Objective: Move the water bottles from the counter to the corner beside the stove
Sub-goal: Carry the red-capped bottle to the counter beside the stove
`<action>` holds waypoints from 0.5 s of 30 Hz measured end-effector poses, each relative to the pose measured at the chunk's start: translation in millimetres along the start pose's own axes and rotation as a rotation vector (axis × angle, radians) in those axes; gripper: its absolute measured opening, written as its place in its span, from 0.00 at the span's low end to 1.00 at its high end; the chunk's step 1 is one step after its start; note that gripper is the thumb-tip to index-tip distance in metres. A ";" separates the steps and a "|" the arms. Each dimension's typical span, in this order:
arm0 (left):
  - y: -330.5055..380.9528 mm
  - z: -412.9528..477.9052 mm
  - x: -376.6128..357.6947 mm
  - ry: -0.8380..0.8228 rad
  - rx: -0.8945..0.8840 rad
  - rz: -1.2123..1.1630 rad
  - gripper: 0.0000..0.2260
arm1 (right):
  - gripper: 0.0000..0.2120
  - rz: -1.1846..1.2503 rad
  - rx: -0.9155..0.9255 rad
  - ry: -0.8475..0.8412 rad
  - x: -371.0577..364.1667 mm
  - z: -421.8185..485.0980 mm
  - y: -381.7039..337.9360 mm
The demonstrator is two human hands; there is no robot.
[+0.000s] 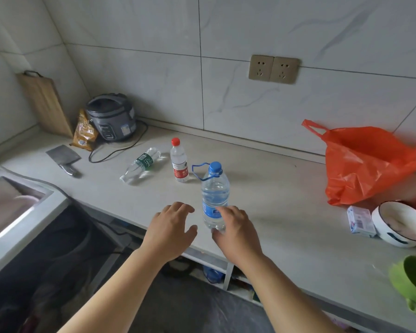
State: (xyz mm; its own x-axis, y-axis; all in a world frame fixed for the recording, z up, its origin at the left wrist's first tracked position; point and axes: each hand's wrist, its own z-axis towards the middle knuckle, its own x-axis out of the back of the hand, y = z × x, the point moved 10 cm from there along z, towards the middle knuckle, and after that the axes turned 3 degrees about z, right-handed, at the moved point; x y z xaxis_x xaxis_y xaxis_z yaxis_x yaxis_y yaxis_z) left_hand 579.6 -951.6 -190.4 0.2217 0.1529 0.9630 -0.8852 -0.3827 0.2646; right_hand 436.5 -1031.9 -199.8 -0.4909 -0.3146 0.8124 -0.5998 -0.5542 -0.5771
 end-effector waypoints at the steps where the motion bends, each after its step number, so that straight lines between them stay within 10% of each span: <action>1: -2.4 2.9 -2.8 -0.007 0.001 0.006 0.19 | 0.26 0.003 0.014 -0.019 -8.2 0.9 -3.5; 15: -128.3 41.2 0.8 -0.016 0.087 -0.049 0.20 | 0.27 -0.122 0.078 -0.157 -100.0 79.1 -81.8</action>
State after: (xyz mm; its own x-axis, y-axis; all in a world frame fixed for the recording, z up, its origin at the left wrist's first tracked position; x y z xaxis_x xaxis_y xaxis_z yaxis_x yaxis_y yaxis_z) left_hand 710.2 -939.8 -221.5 0.2709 0.1591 0.9494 -0.8345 -0.4528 0.3140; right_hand 584.6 -1016.0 -227.2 -0.3099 -0.3542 0.8824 -0.5950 -0.6516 -0.4705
